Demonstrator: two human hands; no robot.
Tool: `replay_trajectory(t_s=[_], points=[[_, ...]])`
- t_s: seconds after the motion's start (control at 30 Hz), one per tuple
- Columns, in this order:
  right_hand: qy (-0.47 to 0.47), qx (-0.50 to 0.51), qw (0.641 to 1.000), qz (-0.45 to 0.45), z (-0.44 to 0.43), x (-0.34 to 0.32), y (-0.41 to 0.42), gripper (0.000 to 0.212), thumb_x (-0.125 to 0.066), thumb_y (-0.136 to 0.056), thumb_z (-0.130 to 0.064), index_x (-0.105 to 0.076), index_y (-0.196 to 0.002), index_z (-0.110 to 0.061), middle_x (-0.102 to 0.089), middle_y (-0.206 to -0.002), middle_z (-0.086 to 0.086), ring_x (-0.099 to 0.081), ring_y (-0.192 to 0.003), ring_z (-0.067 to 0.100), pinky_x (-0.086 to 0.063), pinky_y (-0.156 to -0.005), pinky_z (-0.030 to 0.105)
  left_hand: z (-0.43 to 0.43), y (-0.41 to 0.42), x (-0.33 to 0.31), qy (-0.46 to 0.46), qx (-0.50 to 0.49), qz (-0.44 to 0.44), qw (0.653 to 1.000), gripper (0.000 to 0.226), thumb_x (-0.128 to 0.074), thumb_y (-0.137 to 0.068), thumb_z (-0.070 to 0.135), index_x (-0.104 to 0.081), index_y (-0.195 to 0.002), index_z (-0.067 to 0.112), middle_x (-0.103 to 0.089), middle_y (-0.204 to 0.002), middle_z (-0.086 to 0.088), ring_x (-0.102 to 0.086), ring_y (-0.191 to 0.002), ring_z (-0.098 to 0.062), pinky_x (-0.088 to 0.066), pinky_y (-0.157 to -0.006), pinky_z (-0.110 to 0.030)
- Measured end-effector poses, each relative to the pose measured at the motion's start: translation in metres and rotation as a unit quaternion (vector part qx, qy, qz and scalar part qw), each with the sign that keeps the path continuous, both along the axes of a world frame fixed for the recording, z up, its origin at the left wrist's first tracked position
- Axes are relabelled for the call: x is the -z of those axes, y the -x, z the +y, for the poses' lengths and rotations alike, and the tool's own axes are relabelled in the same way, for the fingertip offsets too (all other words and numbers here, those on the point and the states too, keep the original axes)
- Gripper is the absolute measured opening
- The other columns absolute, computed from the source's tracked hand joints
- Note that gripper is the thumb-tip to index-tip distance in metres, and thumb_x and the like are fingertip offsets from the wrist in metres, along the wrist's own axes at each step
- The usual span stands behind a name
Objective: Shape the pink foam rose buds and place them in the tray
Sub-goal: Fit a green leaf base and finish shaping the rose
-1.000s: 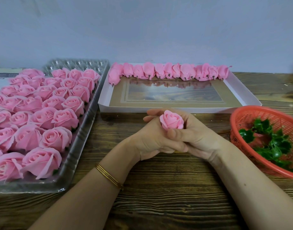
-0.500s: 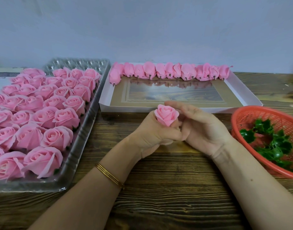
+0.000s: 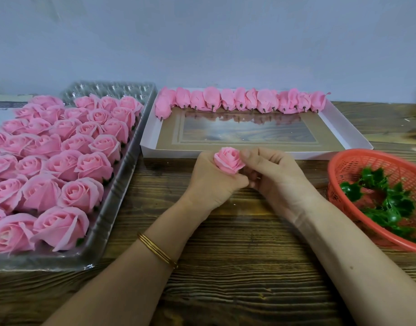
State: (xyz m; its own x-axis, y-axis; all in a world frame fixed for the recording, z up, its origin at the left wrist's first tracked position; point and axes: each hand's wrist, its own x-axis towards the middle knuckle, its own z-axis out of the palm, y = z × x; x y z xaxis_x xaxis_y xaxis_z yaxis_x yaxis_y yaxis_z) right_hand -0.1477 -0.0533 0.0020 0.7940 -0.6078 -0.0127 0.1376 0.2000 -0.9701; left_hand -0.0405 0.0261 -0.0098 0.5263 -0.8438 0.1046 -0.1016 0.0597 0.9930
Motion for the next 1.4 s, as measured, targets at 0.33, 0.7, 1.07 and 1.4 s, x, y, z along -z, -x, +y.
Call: replay_trajectory(t_s=[0.33, 0.7, 1.07, 1.4], points=[[-0.044, -0.027, 0.999, 0.015, -0.005, 0.002, 0.001, 0.016, -0.076, -0.063, -0.022, -0.071, -0.064, -0.008, -0.055, -0.062, 0.003, -0.043, -0.058, 0.009, -0.038, -0.055, 0.016, -0.001, -0.001, 0.0, -0.025, -0.038, -0.007, 0.999, 0.02, -0.072, -0.066, -0.017, -0.07, -0.074, 0.001, -0.071, -0.078, -0.02, -0.066, -0.073, -0.027, -0.056, -0.074, -0.042], [-0.132, -0.007, 0.991, 0.037, -0.003, -0.002, -0.001, 0.006, -0.07, -0.063, -0.011, -0.066, -0.061, -0.007, -0.05, -0.058, 0.002, -0.037, -0.052, 0.008, -0.036, -0.048, 0.017, -0.001, -0.001, 0.001, -0.019, -0.056, -0.013, 0.998, 0.015, -0.075, -0.066, -0.014, -0.068, -0.07, -0.002, -0.07, -0.071, -0.014, -0.062, -0.067, -0.016, -0.054, -0.067, -0.033], [-0.079, 0.019, 0.994, 0.08, -0.001, 0.0, -0.003, 0.006, -0.065, -0.074, -0.008, -0.064, -0.068, -0.009, -0.043, -0.065, 0.003, -0.033, -0.052, 0.008, -0.027, -0.05, 0.02, -0.003, 0.002, 0.001, 0.007, -0.041, -0.013, 0.999, 0.017, -0.073, -0.062, -0.02, -0.067, -0.071, -0.007, -0.066, -0.068, -0.013, -0.059, -0.065, -0.017, -0.05, -0.063, -0.031], [0.175, 0.153, 0.972, -0.025, 0.017, 0.002, -0.01, 0.011, -0.067, -0.081, -0.028, -0.072, -0.086, -0.02, -0.072, -0.086, -0.001, -0.064, -0.084, 0.012, -0.051, -0.084, 0.03, -0.004, 0.0, 0.01, -0.013, -0.012, -0.062, 0.998, 0.018, -0.075, -0.06, 0.005, -0.073, -0.075, 0.014, -0.074, -0.075, -0.001, -0.07, -0.074, -0.02, -0.058, -0.069, -0.038]])
